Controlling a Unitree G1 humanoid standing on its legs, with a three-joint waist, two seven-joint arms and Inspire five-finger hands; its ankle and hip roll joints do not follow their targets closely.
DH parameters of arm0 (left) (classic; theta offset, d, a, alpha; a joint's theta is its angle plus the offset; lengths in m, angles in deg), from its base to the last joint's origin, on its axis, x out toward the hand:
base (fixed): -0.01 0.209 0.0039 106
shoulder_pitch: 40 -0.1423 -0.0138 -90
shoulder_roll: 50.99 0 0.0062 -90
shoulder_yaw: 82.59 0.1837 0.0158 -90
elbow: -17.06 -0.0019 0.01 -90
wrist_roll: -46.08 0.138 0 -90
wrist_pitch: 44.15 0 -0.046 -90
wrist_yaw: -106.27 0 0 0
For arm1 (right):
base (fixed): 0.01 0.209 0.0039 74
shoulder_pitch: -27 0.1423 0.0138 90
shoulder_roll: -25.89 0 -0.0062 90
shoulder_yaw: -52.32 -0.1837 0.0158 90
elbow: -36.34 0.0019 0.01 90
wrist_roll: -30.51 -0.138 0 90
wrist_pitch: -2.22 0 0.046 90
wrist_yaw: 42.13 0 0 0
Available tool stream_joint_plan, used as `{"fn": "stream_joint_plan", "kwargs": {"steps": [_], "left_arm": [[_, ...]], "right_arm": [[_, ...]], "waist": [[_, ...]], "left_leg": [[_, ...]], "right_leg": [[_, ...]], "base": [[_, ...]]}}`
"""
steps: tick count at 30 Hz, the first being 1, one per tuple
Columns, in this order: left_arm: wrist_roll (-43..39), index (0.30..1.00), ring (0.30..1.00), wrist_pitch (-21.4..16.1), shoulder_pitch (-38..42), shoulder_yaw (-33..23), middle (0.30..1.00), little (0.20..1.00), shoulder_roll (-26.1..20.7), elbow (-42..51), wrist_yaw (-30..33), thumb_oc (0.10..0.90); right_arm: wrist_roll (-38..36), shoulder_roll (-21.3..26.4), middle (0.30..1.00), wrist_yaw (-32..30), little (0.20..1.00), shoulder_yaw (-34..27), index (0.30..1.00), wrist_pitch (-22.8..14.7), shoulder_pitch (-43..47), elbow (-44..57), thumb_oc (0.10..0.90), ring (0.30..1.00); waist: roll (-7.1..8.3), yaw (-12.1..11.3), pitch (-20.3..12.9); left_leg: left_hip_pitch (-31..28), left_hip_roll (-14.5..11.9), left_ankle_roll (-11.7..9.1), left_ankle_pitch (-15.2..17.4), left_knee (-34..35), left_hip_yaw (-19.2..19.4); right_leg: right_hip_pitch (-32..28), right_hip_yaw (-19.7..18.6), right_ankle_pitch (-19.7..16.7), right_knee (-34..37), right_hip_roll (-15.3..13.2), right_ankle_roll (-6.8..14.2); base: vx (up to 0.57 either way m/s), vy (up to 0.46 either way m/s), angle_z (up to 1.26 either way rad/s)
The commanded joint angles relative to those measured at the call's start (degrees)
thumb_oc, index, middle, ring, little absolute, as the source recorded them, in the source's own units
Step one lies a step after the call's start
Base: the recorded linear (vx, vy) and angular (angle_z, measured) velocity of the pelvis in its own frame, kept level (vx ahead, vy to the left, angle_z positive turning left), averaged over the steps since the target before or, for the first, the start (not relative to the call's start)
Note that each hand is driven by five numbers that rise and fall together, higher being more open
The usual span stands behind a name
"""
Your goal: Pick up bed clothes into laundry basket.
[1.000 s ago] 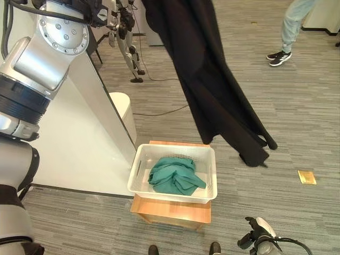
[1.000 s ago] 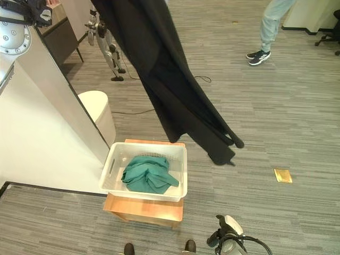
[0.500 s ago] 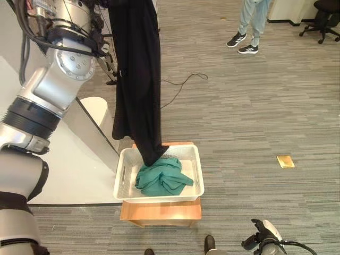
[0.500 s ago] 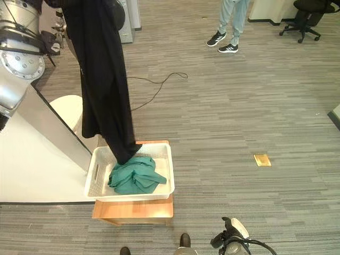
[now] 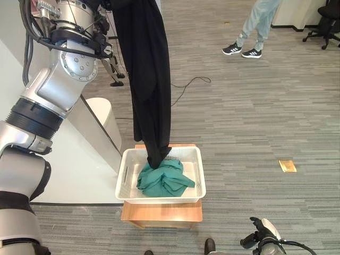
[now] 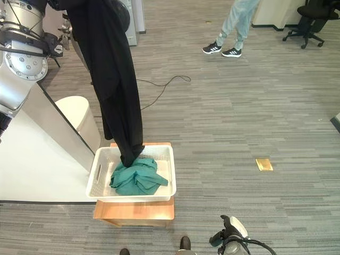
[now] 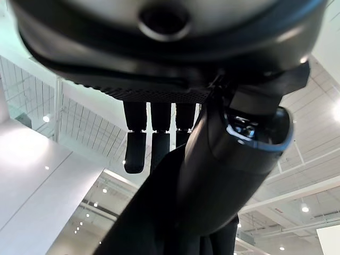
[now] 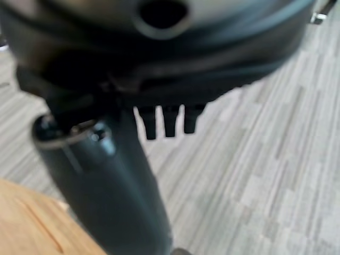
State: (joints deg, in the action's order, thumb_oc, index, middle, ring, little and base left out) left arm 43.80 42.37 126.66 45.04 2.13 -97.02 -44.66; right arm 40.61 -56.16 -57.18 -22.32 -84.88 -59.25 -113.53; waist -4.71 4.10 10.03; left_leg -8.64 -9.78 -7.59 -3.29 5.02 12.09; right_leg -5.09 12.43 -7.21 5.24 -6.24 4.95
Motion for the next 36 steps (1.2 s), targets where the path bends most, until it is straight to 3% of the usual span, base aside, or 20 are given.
{"fn": "stream_joint_plan", "kwargs": {"steps": [1,20,24,28,32,34,36], "left_arm": [[-1.85,0.300,0.300,-1.96,14.08,-3.24,0.300,0.300,-4.98,-5.57,4.85,0.400],[-6.09,0.300,0.300,-3.47,18.42,-1.22,0.300,0.300,-7.84,-7.28,6.44,0.400],[-6.30,0.300,0.300,-2.96,19.03,-1.16,0.300,0.300,-5.94,-8.46,7.14,0.400],[-10.15,0.300,0.300,-4.23,21.52,0.78,0.300,0.300,-4.40,-9.80,6.29,0.400],[-11.81,0.300,0.300,-7.04,12.26,-5.37,0.300,0.300,-7.16,1.91,6.29,0.400],[-11.10,0.300,0.300,-8.57,0.45,-12.08,0.300,0.300,-7.33,12.11,5.38,0.400],[-10.36,0.300,0.300,-8.69,-5.33,-15.83,0.300,0.300,-6.78,16.10,4.81,0.400]], "right_arm": [[0.82,3.97,0.900,-1.85,0.900,1.23,0.900,-1.84,0.30,1.82,0.800,0.900],[-1.38,4.11,0.900,-1.66,0.900,0.98,0.900,-1.87,1.79,-3.10,0.800,0.900],[-0.39,2.33,0.900,-2.05,0.900,4.28,0.900,-1.56,5.11,-3.22,0.800,0.900],[-0.38,1.55,0.900,-3.31,0.900,3.43,0.900,-1.80,4.02,-3.54,0.800,0.900],[-0.30,1.50,0.900,-3.72,0.900,2.40,0.900,-1.59,2.97,-1.73,0.800,0.900],[0.65,0.38,0.900,-3.42,0.900,2.21,0.900,-0.85,2.29,-1.70,0.800,0.900],[0.81,0.69,0.900,-3.41,0.900,2.40,0.900,-0.83,1.89,-1.72,0.800,0.900]], "waist": [[1.61,-0.35,-2.73],[0.50,-0.39,-3.85],[0.16,-1.14,-4.24],[-0.08,-0.87,-4.10],[0.24,-1.73,-3.93],[1.22,-2.92,-3.47],[1.00,-2.98,-3.53]], "left_leg": [[3.69,-0.59,0.29,1.90,-0.02,-3.62],[1.63,-0.35,0.58,2.52,-0.02,-3.09],[1.34,-0.14,0.70,2.76,-0.02,-3.29],[1.21,0.02,0.86,2.86,-0.02,-3.29],[1.18,0.16,0.92,3.07,-0.02,-3.57],[1.08,0.16,1.04,3.19,-0.02,-3.90],[0.92,0.20,1.06,3.22,-0.02,-4.08]], "right_leg": [[-6.85,4.59,11.65,-0.24,-3.24,5.70],[-8.22,4.41,11.66,-0.24,-3.73,5.88],[-8.38,4.29,11.75,-0.24,-3.89,5.80],[-8.23,4.17,11.57,-0.24,-3.95,5.83],[-8.35,4.28,11.72,-0.24,-4.04,5.82],[-8.74,4.50,12.03,-0.24,-3.96,5.50],[-9.05,4.59,12.16,-0.24,-3.97,5.42]], "base": [[0.00,0.000,0.00],[0.00,0.000,0.00],[0.00,0.000,0.00],[0.00,0.000,0.00],[0.00,0.000,0.00],[0.00,0.000,0.00],[0.00,0.000,0.00]]}}
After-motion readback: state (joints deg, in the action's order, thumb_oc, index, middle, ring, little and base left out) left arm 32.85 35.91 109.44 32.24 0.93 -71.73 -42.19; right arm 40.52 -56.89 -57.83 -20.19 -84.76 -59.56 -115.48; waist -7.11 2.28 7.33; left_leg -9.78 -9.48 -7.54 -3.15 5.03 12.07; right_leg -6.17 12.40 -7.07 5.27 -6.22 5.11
